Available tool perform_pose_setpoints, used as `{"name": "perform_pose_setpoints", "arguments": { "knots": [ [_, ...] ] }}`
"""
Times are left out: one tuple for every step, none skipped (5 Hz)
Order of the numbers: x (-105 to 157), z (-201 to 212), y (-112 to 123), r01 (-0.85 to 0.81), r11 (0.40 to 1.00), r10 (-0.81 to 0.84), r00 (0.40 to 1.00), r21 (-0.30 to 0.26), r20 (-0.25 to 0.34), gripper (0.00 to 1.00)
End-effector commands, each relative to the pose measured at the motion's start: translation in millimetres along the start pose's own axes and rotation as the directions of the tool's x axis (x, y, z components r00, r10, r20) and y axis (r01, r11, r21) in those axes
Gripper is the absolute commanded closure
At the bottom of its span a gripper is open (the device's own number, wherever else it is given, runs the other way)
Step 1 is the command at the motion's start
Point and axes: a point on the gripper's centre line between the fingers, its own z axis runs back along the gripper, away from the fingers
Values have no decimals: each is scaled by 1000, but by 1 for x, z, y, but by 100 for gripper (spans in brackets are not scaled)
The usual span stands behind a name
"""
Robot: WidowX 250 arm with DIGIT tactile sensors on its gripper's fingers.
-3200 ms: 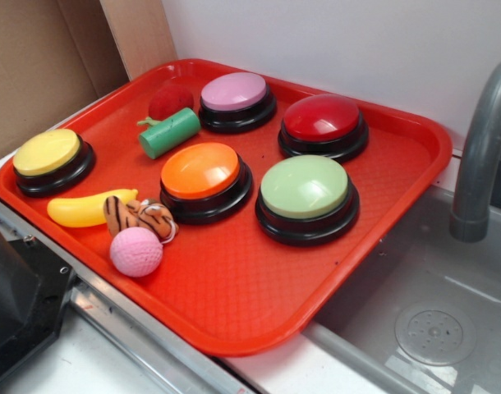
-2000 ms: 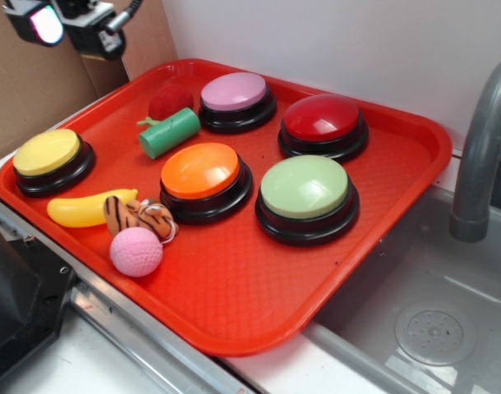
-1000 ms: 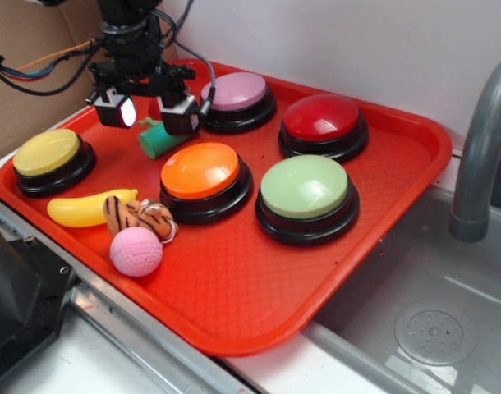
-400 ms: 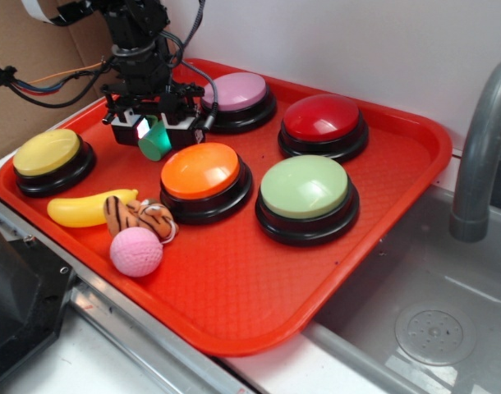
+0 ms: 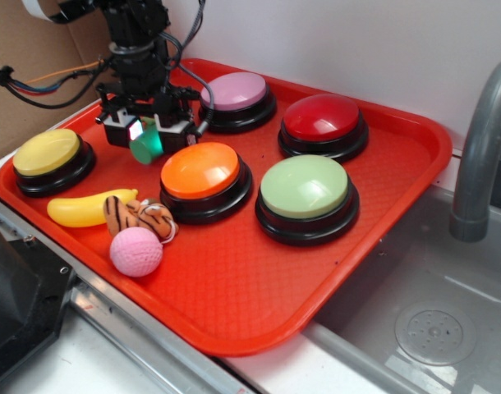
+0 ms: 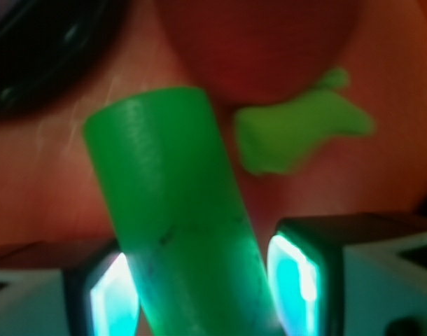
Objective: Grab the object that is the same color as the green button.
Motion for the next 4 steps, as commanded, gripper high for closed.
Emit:
{"name": "perform_pose_setpoints", "arguments": {
  "knots": [
    [6, 91, -1, 227, 974, -228, 969, 25, 92, 100],
    [-8, 135, -1, 287, 957, -289, 953, 36, 96, 100],
    [-19, 156, 1, 246, 968, -251, 954, 49, 166, 100],
    [-18, 148, 1, 280, 959, -270, 947, -35, 173, 100]
  ]
}}
